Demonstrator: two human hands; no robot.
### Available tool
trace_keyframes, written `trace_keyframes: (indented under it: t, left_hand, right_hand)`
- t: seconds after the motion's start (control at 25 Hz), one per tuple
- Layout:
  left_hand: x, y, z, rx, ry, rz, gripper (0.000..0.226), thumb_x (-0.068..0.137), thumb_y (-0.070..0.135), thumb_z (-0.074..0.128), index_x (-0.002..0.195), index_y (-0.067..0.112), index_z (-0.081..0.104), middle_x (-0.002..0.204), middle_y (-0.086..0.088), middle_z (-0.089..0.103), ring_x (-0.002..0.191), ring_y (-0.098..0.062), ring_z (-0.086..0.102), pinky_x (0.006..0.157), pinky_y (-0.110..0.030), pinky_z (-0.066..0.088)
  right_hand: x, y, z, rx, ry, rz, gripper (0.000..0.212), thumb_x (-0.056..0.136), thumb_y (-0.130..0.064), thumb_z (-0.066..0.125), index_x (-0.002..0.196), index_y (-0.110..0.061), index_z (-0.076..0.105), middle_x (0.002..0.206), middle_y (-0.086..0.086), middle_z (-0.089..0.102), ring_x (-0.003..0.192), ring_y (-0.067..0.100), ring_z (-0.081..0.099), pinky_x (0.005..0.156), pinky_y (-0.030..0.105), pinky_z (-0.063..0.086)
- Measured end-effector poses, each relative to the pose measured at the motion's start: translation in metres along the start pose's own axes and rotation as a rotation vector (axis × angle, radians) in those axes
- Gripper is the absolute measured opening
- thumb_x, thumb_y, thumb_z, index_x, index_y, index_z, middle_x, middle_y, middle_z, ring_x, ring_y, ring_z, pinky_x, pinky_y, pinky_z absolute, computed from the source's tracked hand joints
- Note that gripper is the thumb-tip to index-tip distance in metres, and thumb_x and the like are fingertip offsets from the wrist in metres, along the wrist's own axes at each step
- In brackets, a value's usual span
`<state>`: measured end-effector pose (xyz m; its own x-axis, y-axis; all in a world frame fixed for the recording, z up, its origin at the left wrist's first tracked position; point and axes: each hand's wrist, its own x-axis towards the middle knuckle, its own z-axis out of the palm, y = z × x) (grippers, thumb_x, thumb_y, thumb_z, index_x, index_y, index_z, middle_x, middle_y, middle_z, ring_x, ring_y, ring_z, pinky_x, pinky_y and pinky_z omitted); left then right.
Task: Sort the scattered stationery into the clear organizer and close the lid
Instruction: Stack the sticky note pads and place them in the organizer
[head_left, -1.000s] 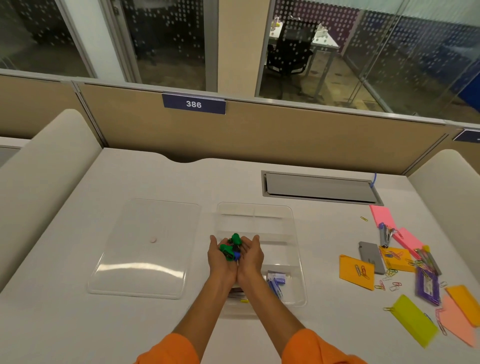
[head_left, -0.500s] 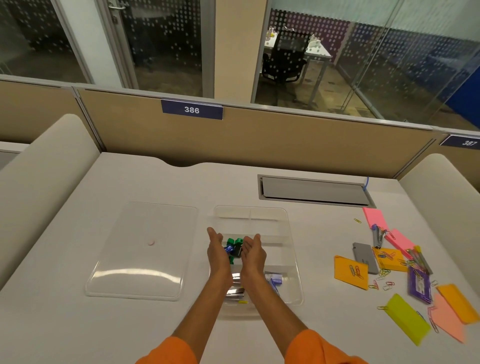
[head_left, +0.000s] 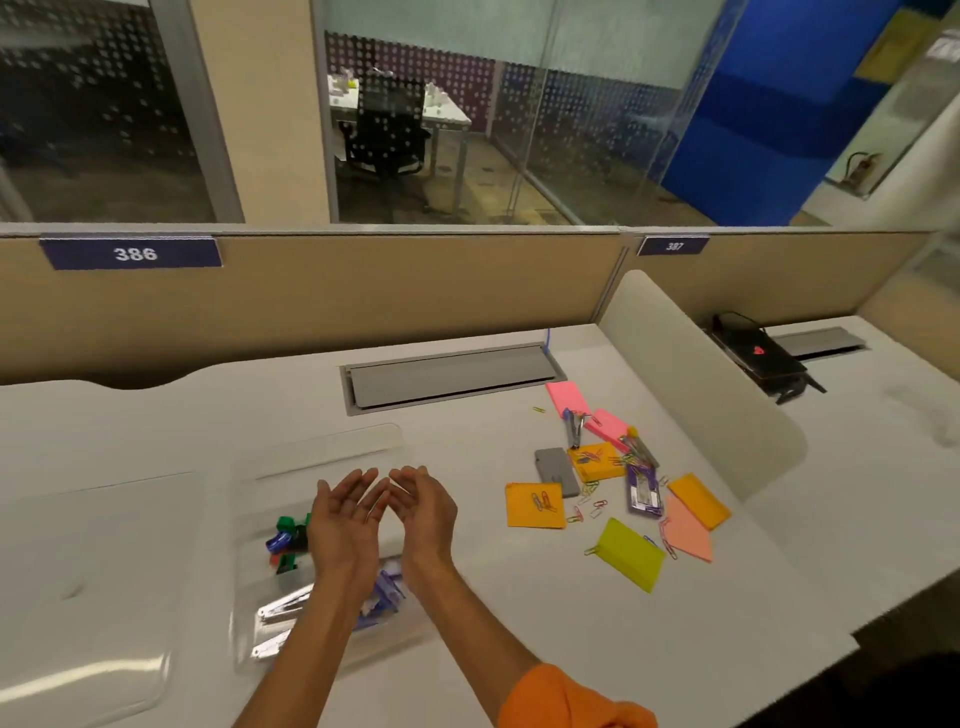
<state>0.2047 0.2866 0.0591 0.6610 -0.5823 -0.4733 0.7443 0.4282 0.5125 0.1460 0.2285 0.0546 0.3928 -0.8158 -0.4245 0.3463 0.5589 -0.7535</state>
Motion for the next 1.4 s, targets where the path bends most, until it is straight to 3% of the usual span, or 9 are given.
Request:
trace_keyframes:
  t: [0.52,0.76,0.92,1.04,1.16,1.24,1.4]
  left_hand:
    - [0.002,-0.151,0.083,0.292,-0.118,-0.156,0.032,0.100,0.030,0.047,0.109,0.002,0.062,0.113,-0.019,0.069,0.105,-0.034,0.067,0.093,-0.041,0.051]
    - [0.019,-0.192,0.089,0.731,0.083,-0.100,0.020,0.092,0.011,0.058,0.106,-0.003,0.065,0.105,-0.020,0.070,0.096,-0.034,0.068,0.086,-0.041,0.055]
    - [0.026,-0.200,0.089,1.058,0.239,-0.029,0.019,0.091,0.010,0.057,0.106,0.005,0.067,0.111,-0.014,0.066,0.098,-0.028,0.061,0.092,-0.041,0.049]
    - [0.032,-0.200,0.091,1.203,0.283,-0.001,0.030,0.090,0.007,0.057,0.120,0.005,0.064,0.124,-0.013,0.063,0.114,-0.031,0.056,0.097,-0.041,0.045]
    - [0.039,-0.201,0.097,1.301,0.304,0.004,0.035,0.088,0.002,0.057,0.123,0.003,0.061,0.126,-0.018,0.061,0.114,-0.034,0.057,0.096,-0.042,0.047]
    - [0.043,-0.200,0.100,1.338,0.310,-0.001,0.037,0.086,0.001,0.057,0.123,0.002,0.060,0.125,-0.020,0.061,0.111,-0.036,0.059,0.092,-0.041,0.048]
    - [0.052,-0.200,0.102,1.388,0.297,-0.024,0.041,0.083,-0.001,0.059,0.124,-0.001,0.059,0.127,-0.022,0.059,0.114,-0.037,0.058,0.089,-0.038,0.047]
  right_hand:
    - [0.044,-0.121,-0.168,-0.007,0.272,-0.073,0.019,0.090,-0.014,0.059,0.096,-0.001,0.071,0.094,0.013,0.076,0.090,0.027,0.073,0.083,0.036,0.059]
    - [0.065,-0.147,-0.238,-0.197,0.426,-0.052,0.017,0.092,-0.012,0.058,0.091,-0.004,0.073,0.091,0.012,0.075,0.085,0.025,0.073,0.076,0.032,0.060]
    - [0.079,-0.150,-0.261,-0.485,0.366,-0.034,0.012,0.091,-0.014,0.063,0.093,-0.007,0.073,0.090,0.009,0.075,0.079,0.021,0.070,0.070,0.025,0.058]
    - [0.087,-0.148,-0.260,-0.741,0.258,-0.051,0.015,0.087,-0.011,0.067,0.101,-0.006,0.072,0.096,0.010,0.074,0.088,0.021,0.070,0.080,0.029,0.057]
    - [0.095,-0.145,-0.252,-0.970,0.192,-0.119,0.020,0.088,-0.006,0.064,0.106,-0.006,0.071,0.102,0.009,0.073,0.093,0.017,0.068,0.078,0.015,0.050]
    - [0.099,-0.142,-0.246,-1.035,0.172,-0.149,0.022,0.088,-0.002,0.062,0.106,-0.006,0.072,0.102,0.009,0.073,0.093,0.017,0.068,0.074,0.008,0.046]
    - [0.104,-0.134,-0.240,-1.099,0.154,-0.167,0.022,0.088,-0.002,0.061,0.106,-0.006,0.072,0.103,0.010,0.074,0.094,0.018,0.069,0.078,0.014,0.048]
